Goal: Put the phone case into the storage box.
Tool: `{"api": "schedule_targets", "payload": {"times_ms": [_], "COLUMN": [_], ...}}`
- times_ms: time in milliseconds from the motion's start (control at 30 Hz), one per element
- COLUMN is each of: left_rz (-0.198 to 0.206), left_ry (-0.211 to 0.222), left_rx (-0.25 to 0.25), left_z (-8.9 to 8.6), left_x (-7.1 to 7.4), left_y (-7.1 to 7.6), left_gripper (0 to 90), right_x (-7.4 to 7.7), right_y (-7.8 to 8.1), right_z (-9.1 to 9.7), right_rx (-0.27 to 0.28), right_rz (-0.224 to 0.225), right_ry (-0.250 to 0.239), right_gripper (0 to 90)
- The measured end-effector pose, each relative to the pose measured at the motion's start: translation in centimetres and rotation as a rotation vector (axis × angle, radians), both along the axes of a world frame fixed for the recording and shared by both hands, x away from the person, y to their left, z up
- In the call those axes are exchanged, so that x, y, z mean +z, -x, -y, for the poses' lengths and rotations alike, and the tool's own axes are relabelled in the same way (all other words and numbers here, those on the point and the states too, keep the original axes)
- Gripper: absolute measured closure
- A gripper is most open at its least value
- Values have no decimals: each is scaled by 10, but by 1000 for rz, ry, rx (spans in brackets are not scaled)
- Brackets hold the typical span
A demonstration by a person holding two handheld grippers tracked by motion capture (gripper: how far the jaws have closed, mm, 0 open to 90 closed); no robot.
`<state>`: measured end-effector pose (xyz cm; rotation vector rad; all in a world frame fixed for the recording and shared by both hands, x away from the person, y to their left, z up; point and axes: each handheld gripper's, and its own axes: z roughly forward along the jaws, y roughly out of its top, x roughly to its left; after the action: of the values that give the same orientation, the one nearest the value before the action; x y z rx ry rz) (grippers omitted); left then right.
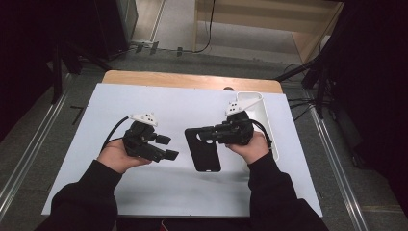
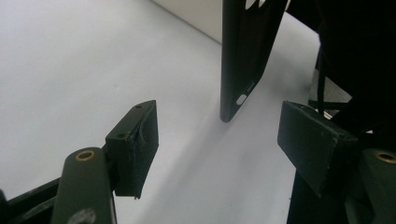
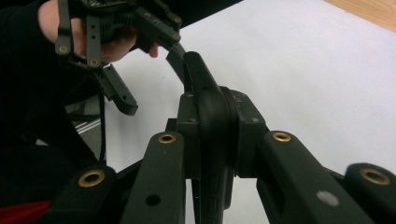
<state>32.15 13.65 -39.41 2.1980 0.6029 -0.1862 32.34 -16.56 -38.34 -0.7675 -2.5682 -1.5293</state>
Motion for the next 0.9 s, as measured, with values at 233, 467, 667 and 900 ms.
{"api": "schedule_targets", "payload": {"times_ms": [233, 467, 667, 900], "left_rz": [-5, 4, 0, -7], "left_ry": [16, 19, 29, 48], "left_rx": [-45, -48, -74, -93], "left_z": [1, 1, 3, 4], "left_x": [5, 9, 11, 13], "left_y": [-1, -3, -3, -3], "left_gripper": [290, 290, 290, 310], "right_x": [-1, -2, -3, -5], "right_y": [0, 2, 2, 3], "right_z": [-1, -6, -10, -15], "right_rx": [58, 103, 141, 178], "right_rz": [4, 13, 17, 11], "right_ry": [-16, -4, 4, 11], "right_gripper": [748, 748, 748, 748]}}
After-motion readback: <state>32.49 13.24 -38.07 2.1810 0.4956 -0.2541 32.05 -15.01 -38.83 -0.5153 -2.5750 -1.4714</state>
